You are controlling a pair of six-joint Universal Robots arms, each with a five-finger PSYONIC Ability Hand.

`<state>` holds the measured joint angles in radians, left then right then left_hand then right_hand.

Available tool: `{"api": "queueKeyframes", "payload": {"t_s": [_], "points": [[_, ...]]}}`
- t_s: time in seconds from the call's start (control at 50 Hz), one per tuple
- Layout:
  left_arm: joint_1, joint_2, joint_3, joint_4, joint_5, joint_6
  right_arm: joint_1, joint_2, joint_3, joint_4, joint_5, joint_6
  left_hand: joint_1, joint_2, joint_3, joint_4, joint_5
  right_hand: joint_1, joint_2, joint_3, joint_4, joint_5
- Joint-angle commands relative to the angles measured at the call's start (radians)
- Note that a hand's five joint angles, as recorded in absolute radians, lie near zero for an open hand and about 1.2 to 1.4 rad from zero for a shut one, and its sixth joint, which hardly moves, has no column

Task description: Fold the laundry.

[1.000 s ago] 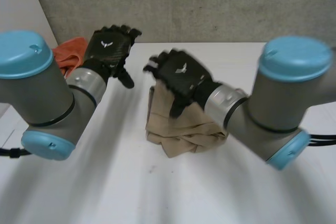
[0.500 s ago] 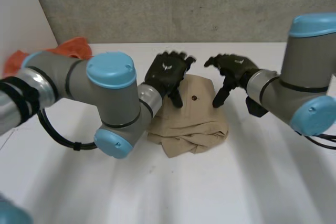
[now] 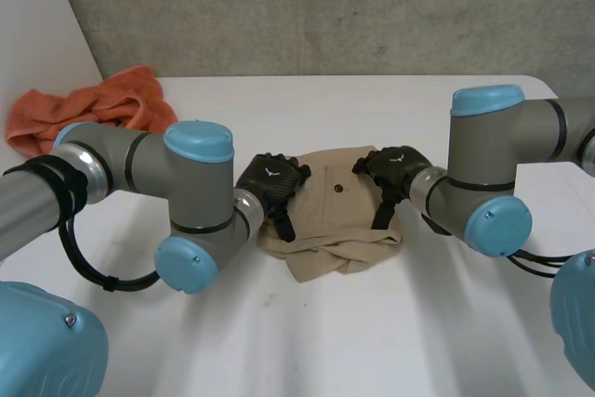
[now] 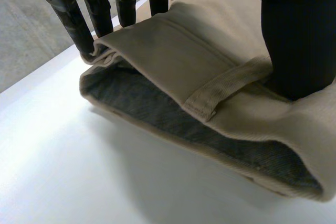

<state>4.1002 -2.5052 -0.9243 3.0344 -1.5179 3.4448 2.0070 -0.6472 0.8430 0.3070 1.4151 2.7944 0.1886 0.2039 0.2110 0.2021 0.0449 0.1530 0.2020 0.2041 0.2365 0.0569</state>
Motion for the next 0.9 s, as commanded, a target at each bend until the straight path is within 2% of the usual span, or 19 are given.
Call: {"api": "queueKeyframes", "payload": {"t_s": [0.02,0.12,0.18,0.24,0.34,0.42,0.58,0.8,0.9], "points": [[0.0,0.048,-0.01,-0.029,0.051,-0.004,0.001,-0.09,0.044,-0.015,0.002,0.016,0.013,-0.002,-0.009,0.0,-0.018,0.022,-0.027,-0.03,-0.062,-0.057],[0.008,0.204,-0.076,-0.006,0.065,-0.03,-0.01,-0.216,0.137,-0.103,0.044,0.075,-0.002,-0.017,-0.024,-0.015,-0.032,0.022,-0.027,-0.03,-0.062,-0.057],[0.012,0.345,-0.148,0.056,0.071,-0.071,-0.008,-0.316,0.235,-0.166,0.097,0.155,-0.013,-0.029,-0.036,-0.027,-0.044,0.022,-0.027,-0.03,-0.062,-0.057],[0.009,0.445,-0.214,0.067,0.12,-0.093,-0.019,-0.402,0.346,-0.196,0.13,0.244,-0.01,-0.026,-0.033,-0.024,-0.041,0.022,-0.027,-0.03,-0.062,-0.057],[0.009,0.56,-0.304,0.066,0.226,-0.131,-0.054,-0.45,0.488,-0.2,0.12,0.355,-0.01,-0.026,-0.033,-0.024,-0.041,0.022,-0.027,-0.03,-0.062,-0.057],[0.014,0.623,-0.364,0.063,0.274,-0.196,-0.056,-0.451,0.585,-0.2,0.082,0.427,-0.01,-0.026,-0.033,-0.024,-0.041,0.022,-0.027,-0.03,-0.062,-0.057],[0.035,0.644,-0.409,0.06,0.288,-0.234,-0.047,-0.399,0.677,-0.291,0.016,0.487,-0.002,-0.017,-0.024,-0.015,-0.032,0.022,-0.027,-0.03,-0.062,-0.057],[0.045,0.643,-0.412,0.061,0.286,-0.242,-0.042,-0.267,0.587,-0.332,0.021,0.547,-0.002,-0.017,-0.024,-0.015,-0.032,0.022,-0.027,-0.03,-0.062,-0.057],[0.043,0.634,-0.413,0.061,0.285,-0.242,-0.025,-0.207,0.524,-0.332,0.022,0.548,0.001,-0.014,-0.021,-0.012,-0.029,0.099,0.05,0.048,0.016,0.021]]}}
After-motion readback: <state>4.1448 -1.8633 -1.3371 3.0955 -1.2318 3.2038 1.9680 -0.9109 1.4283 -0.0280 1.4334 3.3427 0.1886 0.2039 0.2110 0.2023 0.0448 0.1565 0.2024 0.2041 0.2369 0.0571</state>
